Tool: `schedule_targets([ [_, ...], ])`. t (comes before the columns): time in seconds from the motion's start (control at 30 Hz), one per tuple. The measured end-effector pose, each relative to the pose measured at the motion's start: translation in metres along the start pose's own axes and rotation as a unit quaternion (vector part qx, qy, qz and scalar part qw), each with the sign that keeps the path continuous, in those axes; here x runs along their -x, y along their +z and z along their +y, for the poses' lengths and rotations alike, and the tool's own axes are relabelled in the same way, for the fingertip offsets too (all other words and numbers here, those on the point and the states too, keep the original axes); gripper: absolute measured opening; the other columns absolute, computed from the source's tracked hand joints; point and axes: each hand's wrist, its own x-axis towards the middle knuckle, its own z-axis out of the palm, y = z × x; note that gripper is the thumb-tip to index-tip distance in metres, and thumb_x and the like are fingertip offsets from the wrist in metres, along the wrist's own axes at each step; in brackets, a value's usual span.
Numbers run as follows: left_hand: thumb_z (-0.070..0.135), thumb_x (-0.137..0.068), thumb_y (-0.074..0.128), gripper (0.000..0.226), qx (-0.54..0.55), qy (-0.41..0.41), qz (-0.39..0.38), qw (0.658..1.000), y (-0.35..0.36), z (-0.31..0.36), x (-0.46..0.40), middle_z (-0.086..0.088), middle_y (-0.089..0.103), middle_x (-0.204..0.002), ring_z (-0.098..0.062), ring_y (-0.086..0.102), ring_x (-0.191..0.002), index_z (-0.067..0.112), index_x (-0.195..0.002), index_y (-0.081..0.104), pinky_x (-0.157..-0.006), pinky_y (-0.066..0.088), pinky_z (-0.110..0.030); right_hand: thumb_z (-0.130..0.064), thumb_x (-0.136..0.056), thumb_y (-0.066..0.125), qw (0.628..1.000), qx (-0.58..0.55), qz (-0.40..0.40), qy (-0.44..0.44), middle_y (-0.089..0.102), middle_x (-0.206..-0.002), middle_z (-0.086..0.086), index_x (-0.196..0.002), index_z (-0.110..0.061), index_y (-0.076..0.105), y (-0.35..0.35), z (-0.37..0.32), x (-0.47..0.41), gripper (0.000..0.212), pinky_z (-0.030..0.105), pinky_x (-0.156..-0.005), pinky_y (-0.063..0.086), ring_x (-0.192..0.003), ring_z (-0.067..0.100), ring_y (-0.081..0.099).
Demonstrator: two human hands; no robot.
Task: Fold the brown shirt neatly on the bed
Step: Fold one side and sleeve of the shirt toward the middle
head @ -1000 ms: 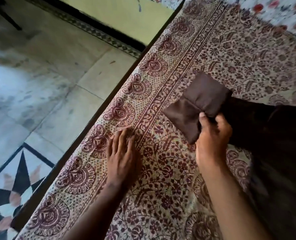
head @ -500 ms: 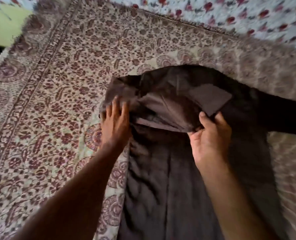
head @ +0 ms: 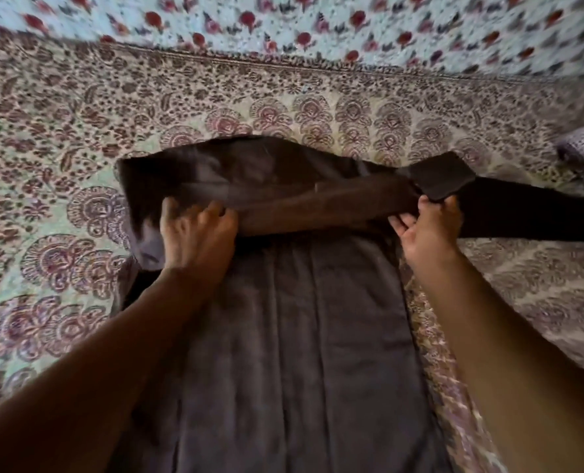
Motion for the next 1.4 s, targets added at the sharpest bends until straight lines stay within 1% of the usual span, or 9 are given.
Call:
schedule_targets([
  [0.1,0.01,-0.063,0.079,0.017,0.05,-0.001,-0.006,0.999,-0.004,0.036,-0.019,-0.01,0.065,-0.074,-0.035,0.065,-0.052,0.012,-0.072,0.065,-0.054,0.034,-0.032,-0.006,-0.109,0.037,1.0,0.019,0.013,0.002,0.057,-0.117,0.001,-0.117,-0.024,0.052,-0.013,-0.017,-0.036,0.025,0.049,-0.082,0.055,-0.11,0.036,0.061],
  [0.27,0.005,-0.064,0.078,0.019,0.086,0.02,-0.002,0.996,-0.005,0.081,-0.046,-0.013,0.064,-0.079,-0.04,0.064,-0.05,0.009,-0.076,0.066,-0.05,0.028,-0.027,-0.019,-0.112,0.035,0.999,-0.026,0.037,0.013,0.047,-0.143,0.009,-0.157,-0.032,0.031,-0.028,-0.038,-0.082,0.047,0.059,-0.103,0.044,-0.119,0.037,0.056],
  [0.4,0.005,-0.074,0.074,0.017,0.089,0.026,-0.041,0.995,0.003,0.101,-0.058,-0.016,0.065,-0.092,-0.046,0.067,-0.063,0.007,-0.089,0.067,-0.052,0.026,-0.03,-0.03,-0.101,0.064,0.997,-0.007,0.062,0.04,0.054,-0.137,0.013,-0.147,-0.021,0.043,-0.037,-0.028,-0.093,0.052,0.048,-0.07,0.056,-0.11,0.033,0.061],
  [0.53,0.012,-0.089,0.062,0.025,0.058,0.015,-0.094,0.994,0.012,0.11,-0.056,-0.014,0.063,-0.115,-0.047,0.069,-0.093,0.01,-0.113,0.064,-0.062,0.035,-0.039,-0.012,-0.087,0.08,0.994,0.048,0.094,0.022,0.044,-0.15,0.014,-0.157,-0.024,0.026,-0.034,-0.002,-0.094,0.089,0.044,-0.078,0.06,-0.125,0.037,0.054],
  [0.67,0.014,-0.088,0.063,0.027,0.07,0.021,-0.12,0.99,0.016,0.112,-0.051,-0.013,0.065,-0.115,-0.047,0.067,-0.1,0.009,-0.115,0.064,-0.067,0.038,-0.04,-0.019,-0.094,0.067,0.988,0.023,0.154,-0.017,0.043,-0.152,0.018,-0.162,-0.026,0.017,-0.034,0.003,-0.101,0.084,0.048,-0.107,0.05,-0.133,0.039,0.053],
  [0.87,0.019,-0.092,0.064,0.06,0.288,0.05,-0.178,0.939,0.035,0.095,-0.046,-0.008,0.051,-0.153,-0.033,0.054,-0.135,0.017,-0.15,0.05,-0.108,0.05,-0.047,-0.016,-0.09,0.072,0.948,0.248,0.18,-0.084,0.054,-0.142,0.02,-0.145,-0.007,0.043,-0.039,0.012,-0.084,0.063,0.037,-0.095,0.055,-0.124,0.034,0.062],
  [1.0,0.006,-0.086,0.068,0.057,0.378,0.032,-0.102,0.919,0.033,0.081,-0.02,-0.014,0.056,-0.143,-0.037,0.056,-0.128,0.01,-0.142,0.055,-0.107,0.049,-0.045,-0.017,-0.086,0.067,0.873,0.429,0.143,-0.181,0.038,-0.146,0.023,-0.145,-0.013,0.047,-0.029,0.037,-0.04,0.063,0.048,-0.1,0.052,-0.128,0.043,0.049],
  [1.13,0.021,-0.085,0.063,0.042,0.267,-0.023,-0.068,0.961,0.034,0.06,0.033,-0.015,0.052,-0.124,-0.039,0.053,-0.11,0.011,-0.126,0.058,-0.092,0.051,-0.055,-0.042,-0.097,0.062,0.706,0.675,0.057,-0.207,0.035,-0.147,0.015,-0.119,-0.017,0.07,-0.02,0.061,-0.015,0.035,0.06,-0.109,0.033,-0.134,0.044,0.033],
  [1.4,0.039,-0.074,0.073,0.055,0.235,-0.145,-0.137,0.951,0.022,0.026,0.187,-0.007,0.047,-0.116,-0.033,0.049,-0.109,0.021,-0.121,0.049,-0.085,0.049,-0.049,-0.04,-0.105,0.045,0.555,0.727,-0.093,-0.394,0.039,-0.155,0.006,-0.139,-0.022,0.056,-0.026,0.107,0.039,0.04,0.062,-0.105,0.035,-0.14,0.036,0.035],
])
